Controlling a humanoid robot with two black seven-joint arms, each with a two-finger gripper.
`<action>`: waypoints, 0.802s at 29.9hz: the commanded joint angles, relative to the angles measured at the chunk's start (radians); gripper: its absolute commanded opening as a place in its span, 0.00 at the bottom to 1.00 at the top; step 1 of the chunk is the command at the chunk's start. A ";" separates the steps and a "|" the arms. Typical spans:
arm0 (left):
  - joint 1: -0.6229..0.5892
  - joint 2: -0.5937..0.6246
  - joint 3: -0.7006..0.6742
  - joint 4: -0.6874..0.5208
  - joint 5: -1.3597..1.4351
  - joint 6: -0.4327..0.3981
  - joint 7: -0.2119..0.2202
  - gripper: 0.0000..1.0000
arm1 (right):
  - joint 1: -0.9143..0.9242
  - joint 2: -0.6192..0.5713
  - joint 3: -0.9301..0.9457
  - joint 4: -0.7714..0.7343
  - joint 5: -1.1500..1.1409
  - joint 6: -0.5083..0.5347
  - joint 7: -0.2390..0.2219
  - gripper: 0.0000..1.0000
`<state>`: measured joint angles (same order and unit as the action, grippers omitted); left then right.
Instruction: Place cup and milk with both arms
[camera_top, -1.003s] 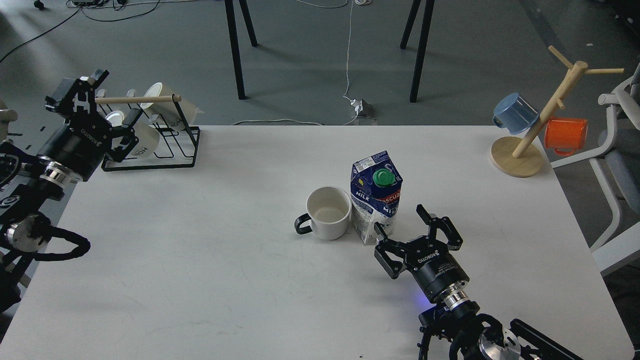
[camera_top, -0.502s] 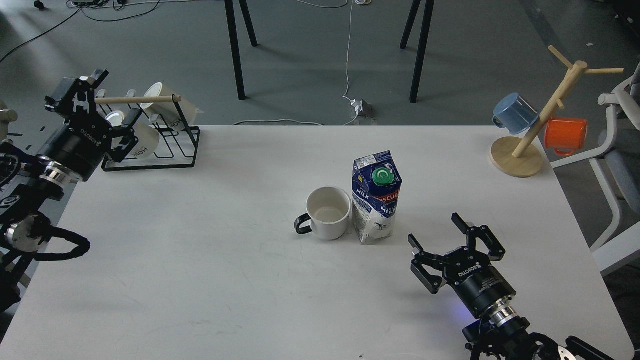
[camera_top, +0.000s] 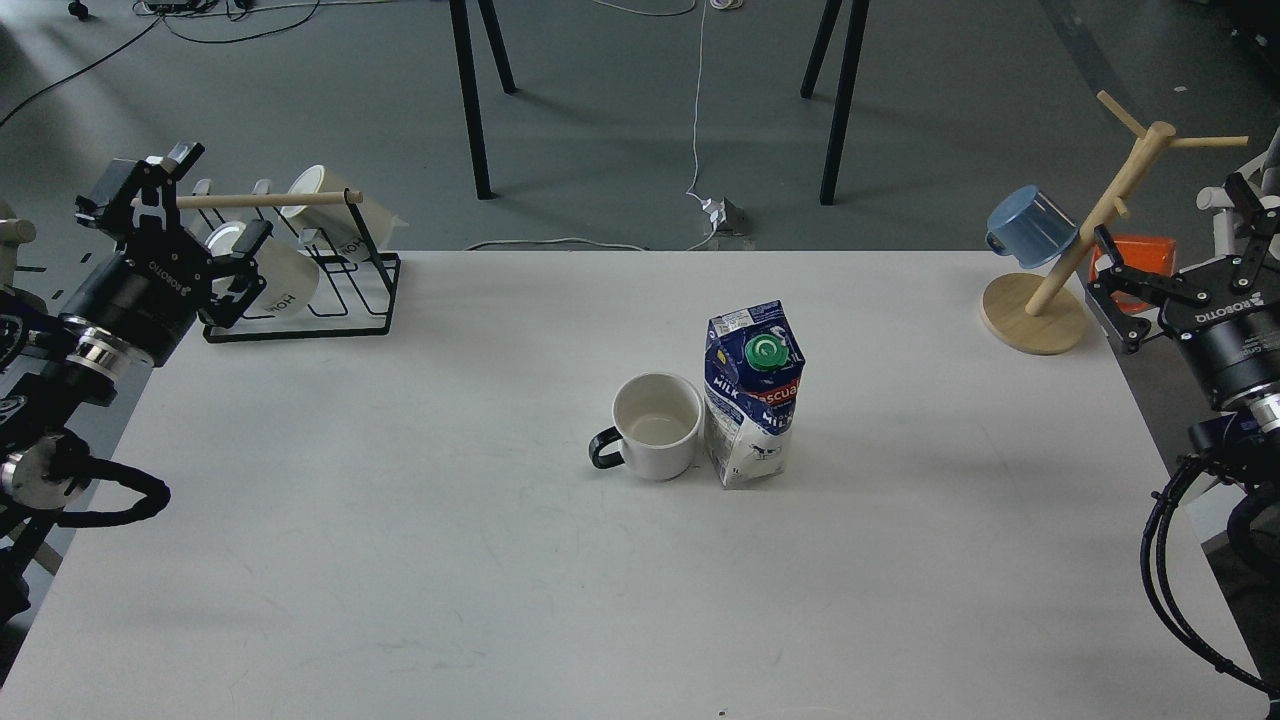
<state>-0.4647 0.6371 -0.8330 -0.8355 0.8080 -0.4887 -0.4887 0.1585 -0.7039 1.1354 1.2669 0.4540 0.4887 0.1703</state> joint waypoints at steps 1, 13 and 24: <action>0.001 0.006 -0.002 -0.005 -0.001 0.000 0.000 0.99 | 0.013 0.001 -0.008 -0.014 0.000 0.000 0.005 1.00; 0.003 0.018 -0.003 -0.005 -0.001 0.000 0.000 0.99 | 0.006 0.018 -0.013 -0.024 -0.001 0.000 0.008 1.00; 0.005 0.013 -0.002 -0.005 0.000 0.000 0.000 0.99 | 0.006 0.024 -0.014 -0.050 -0.001 0.000 0.008 1.00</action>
